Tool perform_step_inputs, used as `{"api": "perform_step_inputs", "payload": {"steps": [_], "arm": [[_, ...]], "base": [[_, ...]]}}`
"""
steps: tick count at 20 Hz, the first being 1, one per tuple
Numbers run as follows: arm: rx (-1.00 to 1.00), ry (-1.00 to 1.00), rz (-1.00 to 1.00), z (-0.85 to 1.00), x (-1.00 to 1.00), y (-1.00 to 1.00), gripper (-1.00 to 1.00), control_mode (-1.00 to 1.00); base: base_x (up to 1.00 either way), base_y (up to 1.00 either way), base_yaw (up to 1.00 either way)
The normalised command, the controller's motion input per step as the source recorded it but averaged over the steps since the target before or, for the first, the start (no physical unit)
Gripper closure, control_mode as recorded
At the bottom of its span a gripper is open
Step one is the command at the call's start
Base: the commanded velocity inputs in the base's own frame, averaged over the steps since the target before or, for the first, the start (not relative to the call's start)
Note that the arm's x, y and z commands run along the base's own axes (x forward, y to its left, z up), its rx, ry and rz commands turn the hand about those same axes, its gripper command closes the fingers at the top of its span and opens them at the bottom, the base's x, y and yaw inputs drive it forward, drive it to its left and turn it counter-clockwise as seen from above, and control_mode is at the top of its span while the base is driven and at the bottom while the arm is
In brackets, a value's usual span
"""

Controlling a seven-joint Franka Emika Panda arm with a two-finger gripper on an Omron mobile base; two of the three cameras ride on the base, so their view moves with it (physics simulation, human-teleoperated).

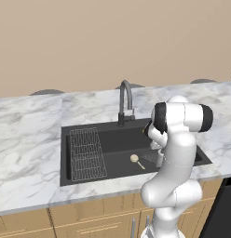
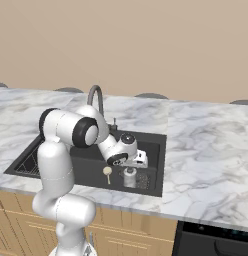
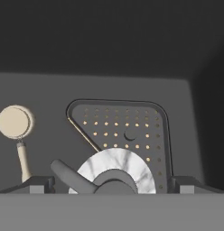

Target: Pick up the dish brush and soap dispenser from the sink, and place them back in the cabinet, and close the cabinet doors.

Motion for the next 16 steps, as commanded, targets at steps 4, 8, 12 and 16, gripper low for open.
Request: {"api": "perform_step_inputs", "payload": {"steps": [4,8,12,16], "arm": [[0.0,0.0,0.0,0.0,0.0,0.0,-1.0,-1.0],[0.0,0.0,0.0,0.0,0.0,0.0,1.0,-1.0],[0.0,0.0,0.0,0.0,0.0,0.0,1.0,-1.0],[0.0,0.0,0.0,0.0,0.0,0.0,1.0,-1.0]], "base": [[0.0,0.0,0.0],[0.0,0.0,0.0],[0.0,0.0,0.0],[0.0,0.0,0.0]]}}
